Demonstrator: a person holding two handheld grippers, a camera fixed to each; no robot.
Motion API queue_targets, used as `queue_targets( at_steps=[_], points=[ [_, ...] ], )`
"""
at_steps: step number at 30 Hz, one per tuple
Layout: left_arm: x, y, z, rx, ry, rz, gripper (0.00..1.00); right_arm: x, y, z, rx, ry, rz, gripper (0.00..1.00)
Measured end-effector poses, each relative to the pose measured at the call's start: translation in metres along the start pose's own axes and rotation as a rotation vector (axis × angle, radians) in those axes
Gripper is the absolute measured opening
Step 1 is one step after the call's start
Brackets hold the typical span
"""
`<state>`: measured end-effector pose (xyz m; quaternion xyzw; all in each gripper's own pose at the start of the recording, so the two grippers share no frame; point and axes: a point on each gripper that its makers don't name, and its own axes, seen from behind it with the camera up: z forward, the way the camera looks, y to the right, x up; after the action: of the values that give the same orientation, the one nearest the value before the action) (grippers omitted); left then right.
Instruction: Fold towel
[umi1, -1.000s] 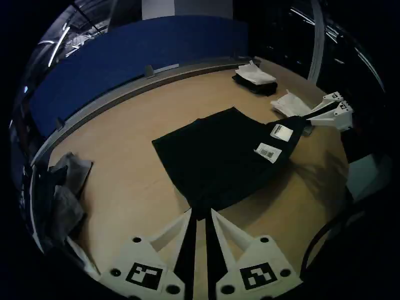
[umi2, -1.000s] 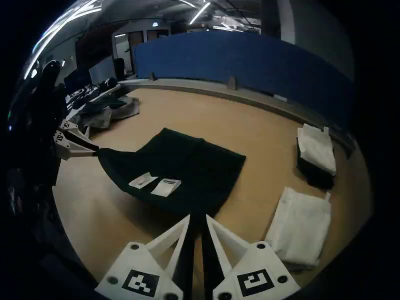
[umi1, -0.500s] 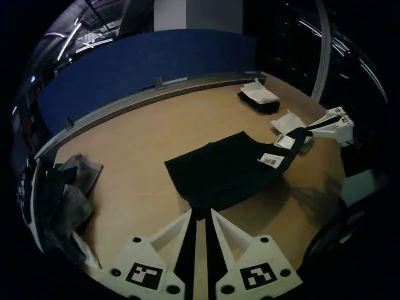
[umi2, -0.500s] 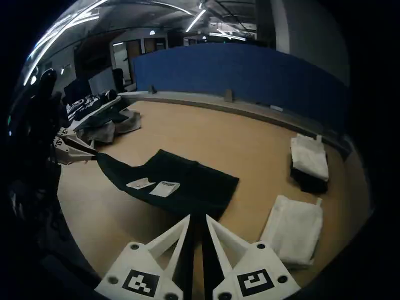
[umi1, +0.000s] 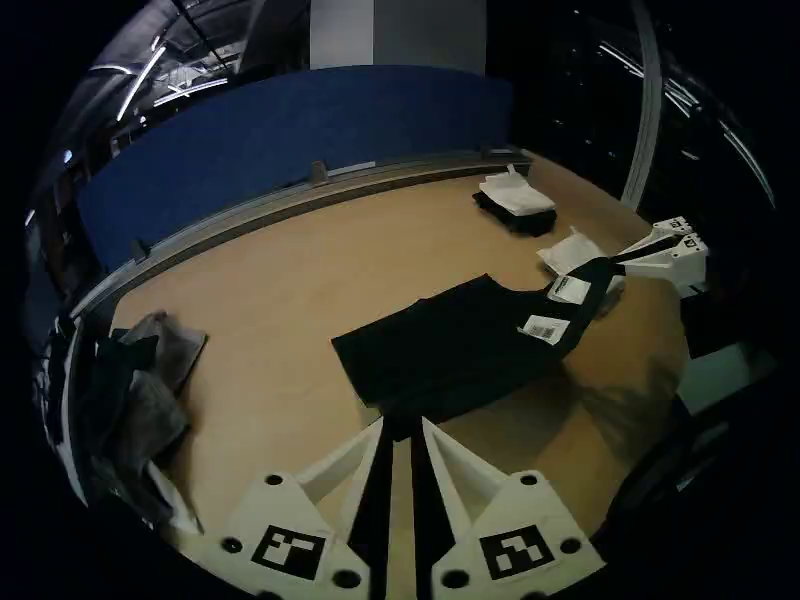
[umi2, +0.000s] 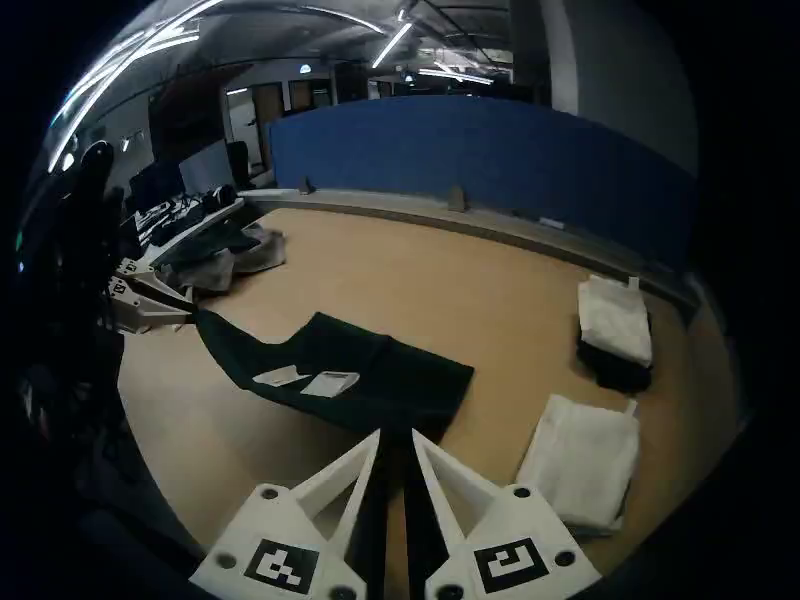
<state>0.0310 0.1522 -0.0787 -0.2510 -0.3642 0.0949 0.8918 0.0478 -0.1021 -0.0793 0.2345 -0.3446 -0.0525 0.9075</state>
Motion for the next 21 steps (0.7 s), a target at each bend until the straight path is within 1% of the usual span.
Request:
queue_targets(
  at_steps=[11, 21],
  points=[
    [0.0043, 0.0014, -0.0012, -0.001, 0.008, -0.012, 0.11, -0.0016, 0.0027, -0.0016, -0.002, 0.0, 0.004, 0.07],
    [-0.0027, 0.0014, 0.0044, -0.004, -0.014, -0.027, 0.11, -0.0076, 0.0037, 0.002, -0.001, -0.019, 0.017, 0.07]
  ],
)
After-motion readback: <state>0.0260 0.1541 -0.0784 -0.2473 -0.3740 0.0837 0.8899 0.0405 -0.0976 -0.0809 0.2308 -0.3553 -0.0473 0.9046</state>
